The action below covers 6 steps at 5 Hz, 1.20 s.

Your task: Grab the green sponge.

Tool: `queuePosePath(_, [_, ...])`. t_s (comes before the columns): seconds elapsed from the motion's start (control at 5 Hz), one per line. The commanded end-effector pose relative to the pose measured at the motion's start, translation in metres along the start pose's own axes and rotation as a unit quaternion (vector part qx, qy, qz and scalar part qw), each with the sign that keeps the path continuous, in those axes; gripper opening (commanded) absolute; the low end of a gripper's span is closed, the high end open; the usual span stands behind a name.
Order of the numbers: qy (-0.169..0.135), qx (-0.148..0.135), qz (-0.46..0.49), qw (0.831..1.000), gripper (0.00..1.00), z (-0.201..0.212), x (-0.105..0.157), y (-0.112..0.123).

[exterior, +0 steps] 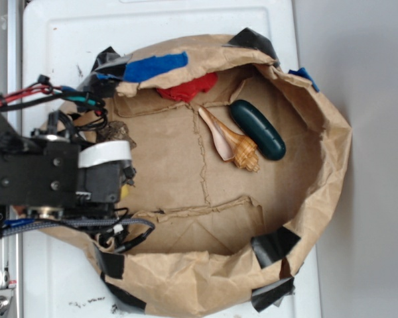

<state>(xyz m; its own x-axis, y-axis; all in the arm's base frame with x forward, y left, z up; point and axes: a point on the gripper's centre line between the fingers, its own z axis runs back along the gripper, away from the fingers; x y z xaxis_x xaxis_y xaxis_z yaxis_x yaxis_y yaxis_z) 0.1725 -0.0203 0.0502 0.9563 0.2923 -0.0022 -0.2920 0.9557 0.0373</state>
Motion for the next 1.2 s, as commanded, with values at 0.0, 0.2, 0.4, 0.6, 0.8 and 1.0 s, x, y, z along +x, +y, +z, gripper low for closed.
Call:
queuePosePath(0.0, [-0.02, 0.01, -0.012, 1.0, 1.0, 0.0007, -0.0058, -0.0085])
queuePosePath(0.2, [-0.027, 0.01, -0.014, 0.999, 1.0, 0.0012, -0.0078, -0.0085])
queuePosePath(0.4, [-0.026, 0.005, -0.011, 1.0, 0.0, 0.0017, -0.0078, -0.0072])
queuePosePath(0.6, [-0.023, 0.003, -0.011, 1.0, 0.0, 0.0021, -0.0068, -0.0067])
queuePosePath(0.8, [-0.02, 0.0, -0.012, 1.0, 0.0, 0.0024, -0.006, -0.0059])
queuePosePath(1.0, [-0.018, 0.0, -0.013, 1.0, 0.0, 0.0022, -0.0053, -0.0059])
